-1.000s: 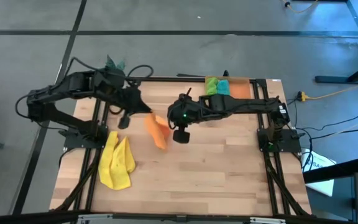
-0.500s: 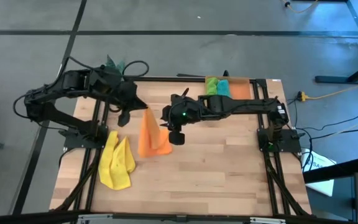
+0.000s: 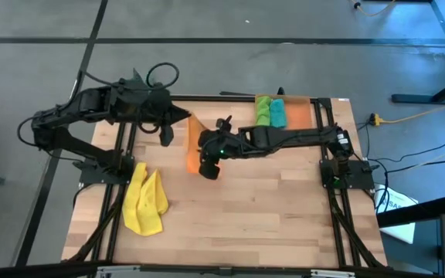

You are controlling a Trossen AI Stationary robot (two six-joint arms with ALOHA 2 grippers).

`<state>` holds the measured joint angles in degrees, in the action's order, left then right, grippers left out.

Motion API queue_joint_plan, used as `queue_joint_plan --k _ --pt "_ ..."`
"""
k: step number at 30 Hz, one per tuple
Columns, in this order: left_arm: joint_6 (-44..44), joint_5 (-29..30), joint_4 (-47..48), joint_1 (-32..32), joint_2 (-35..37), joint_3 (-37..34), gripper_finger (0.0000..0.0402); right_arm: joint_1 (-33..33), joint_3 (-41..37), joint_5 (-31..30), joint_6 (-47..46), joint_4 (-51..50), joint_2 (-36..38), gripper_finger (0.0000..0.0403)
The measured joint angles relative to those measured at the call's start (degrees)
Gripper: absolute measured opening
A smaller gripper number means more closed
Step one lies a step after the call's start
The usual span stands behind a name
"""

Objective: Roll microfiber towels into tight, uniform cylinder then place into a basket
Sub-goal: Fold the orange towel

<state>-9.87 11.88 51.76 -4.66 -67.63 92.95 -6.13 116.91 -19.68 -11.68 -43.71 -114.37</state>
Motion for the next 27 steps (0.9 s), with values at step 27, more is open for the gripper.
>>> queue_joint_plan --k 27 --pt "2.5 -5.9 10.8 5.9 -0.9 0.0 0.0 -0.5 0.0 1.3 12.1 -2.4 0.5 0.0136"
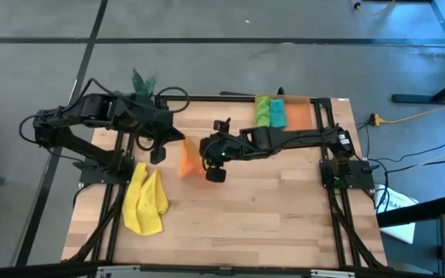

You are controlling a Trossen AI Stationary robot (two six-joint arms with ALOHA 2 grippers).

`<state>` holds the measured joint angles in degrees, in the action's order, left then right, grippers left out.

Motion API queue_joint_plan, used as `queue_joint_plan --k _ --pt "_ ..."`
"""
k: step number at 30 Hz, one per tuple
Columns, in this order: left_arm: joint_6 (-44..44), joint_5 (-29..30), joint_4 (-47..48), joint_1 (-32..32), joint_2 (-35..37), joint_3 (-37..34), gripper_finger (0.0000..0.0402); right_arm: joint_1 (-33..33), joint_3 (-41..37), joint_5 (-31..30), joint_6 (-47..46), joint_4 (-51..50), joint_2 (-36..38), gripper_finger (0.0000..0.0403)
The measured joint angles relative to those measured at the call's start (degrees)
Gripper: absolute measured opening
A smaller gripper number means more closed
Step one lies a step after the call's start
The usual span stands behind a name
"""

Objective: Roll microfiber towels into tight, uniform cylinder then place into a basket
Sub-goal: Fold the orange towel

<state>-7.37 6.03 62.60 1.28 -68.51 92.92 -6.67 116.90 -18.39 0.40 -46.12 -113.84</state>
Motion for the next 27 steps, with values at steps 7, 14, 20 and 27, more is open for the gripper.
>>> queue_joint_plan --k 7,14,20,27 --pt "-5.3 0.1 0.0 0.0 0.0 0.0 0.0 -0.2 0.0 0.5 -1.7 0.0 0.3 0.0136" --pt "-11.7 11.0 -3.7 0.0 -0.4 0.0 0.0 -2.0 0.0 -1.3 -4.9 3.1 0.2 0.0136" --pt "-13.3 15.6 -7.0 1.8 -3.3 0.0 0.0 -4.0 0.0 -13.8 -10.8 7.4 -1.9 0.0136" --pt "-13.2 16.0 -9.6 2.6 -5.9 0.0 0.0 -6.0 -0.1 -25.9 -16.7 9.5 -4.5 0.0136"
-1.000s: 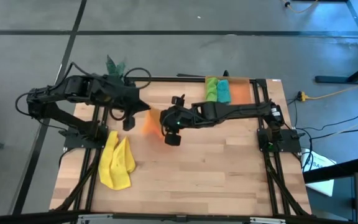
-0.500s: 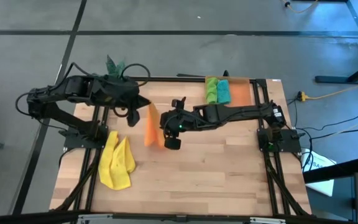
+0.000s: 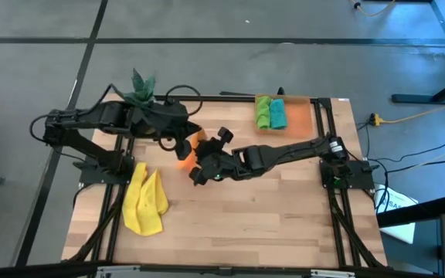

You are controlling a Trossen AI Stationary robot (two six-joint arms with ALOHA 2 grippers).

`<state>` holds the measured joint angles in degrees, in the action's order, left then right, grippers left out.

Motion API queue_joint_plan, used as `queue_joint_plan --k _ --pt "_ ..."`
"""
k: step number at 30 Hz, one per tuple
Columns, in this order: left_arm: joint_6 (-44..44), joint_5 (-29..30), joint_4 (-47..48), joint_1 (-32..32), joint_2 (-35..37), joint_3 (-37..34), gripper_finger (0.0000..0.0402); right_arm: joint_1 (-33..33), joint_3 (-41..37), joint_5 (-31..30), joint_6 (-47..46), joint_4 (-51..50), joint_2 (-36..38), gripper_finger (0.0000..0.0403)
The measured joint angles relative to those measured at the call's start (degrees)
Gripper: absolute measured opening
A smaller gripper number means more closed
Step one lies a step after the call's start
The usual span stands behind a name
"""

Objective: Roll microfiber towels into tight, uniform cylinder then place into a basket
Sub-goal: Fold the orange towel

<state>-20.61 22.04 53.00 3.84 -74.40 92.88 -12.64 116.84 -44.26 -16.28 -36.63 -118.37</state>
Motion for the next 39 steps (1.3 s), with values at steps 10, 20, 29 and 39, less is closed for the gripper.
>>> queue_joint_plan --k 10,20,29,39 --pt "0.2 0.1 -2.8 1.4 0.1 0.0 0.0 -2.9 0.0 -15.3 -6.2 2.4 -1.2 0.0136" --pt "0.6 3.4 -4.6 4.8 0.6 0.0 0.0 -3.2 0.0 -18.3 -13.3 -2.2 -1.2 0.0136" --pt "3.4 3.5 -11.8 5.0 2.3 0.0 0.0 -3.0 0.0 -18.3 -22.0 -10.8 -1.2 0.0136" --pt "6.6 5.7 -17.6 4.9 4.0 0.0 0.0 -2.8 0.0 -15.5 -24.0 -16.1 -1.2 0.0136"
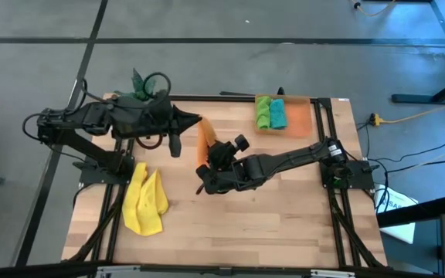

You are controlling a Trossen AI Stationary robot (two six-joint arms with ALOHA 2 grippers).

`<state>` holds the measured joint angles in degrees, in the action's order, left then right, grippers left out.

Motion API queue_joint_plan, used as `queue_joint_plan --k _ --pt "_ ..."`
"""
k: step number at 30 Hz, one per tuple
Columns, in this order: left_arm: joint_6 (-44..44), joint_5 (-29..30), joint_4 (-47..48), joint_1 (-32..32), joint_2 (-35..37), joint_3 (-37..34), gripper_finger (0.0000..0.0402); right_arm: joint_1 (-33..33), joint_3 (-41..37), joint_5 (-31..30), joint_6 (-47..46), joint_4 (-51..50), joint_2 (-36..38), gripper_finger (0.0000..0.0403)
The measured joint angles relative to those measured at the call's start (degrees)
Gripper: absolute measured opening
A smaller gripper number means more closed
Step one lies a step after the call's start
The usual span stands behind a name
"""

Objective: Roll microfiber towels into tight, uniform cylinder then place into a basket
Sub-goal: Fold the orange towel

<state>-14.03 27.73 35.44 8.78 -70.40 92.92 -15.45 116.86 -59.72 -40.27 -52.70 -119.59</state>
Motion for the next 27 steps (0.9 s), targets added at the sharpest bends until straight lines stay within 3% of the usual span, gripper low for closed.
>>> queue_joint_plan --k 12,20,27 --pt "4.2 0.0 -0.4 0.0 0.5 6.0 0.0 0.5 0.0 2.1 0.1 -2.5 0.0 0.0136" --pt "6.4 -0.3 0.5 0.0 0.5 10.0 0.0 2.5 0.0 8.2 0.2 -2.5 0.0 0.0133" --pt "7.2 -0.3 2.9 0.0 0.5 12.5 0.0 4.1 0.0 12.8 0.4 -2.7 0.0 0.0103"
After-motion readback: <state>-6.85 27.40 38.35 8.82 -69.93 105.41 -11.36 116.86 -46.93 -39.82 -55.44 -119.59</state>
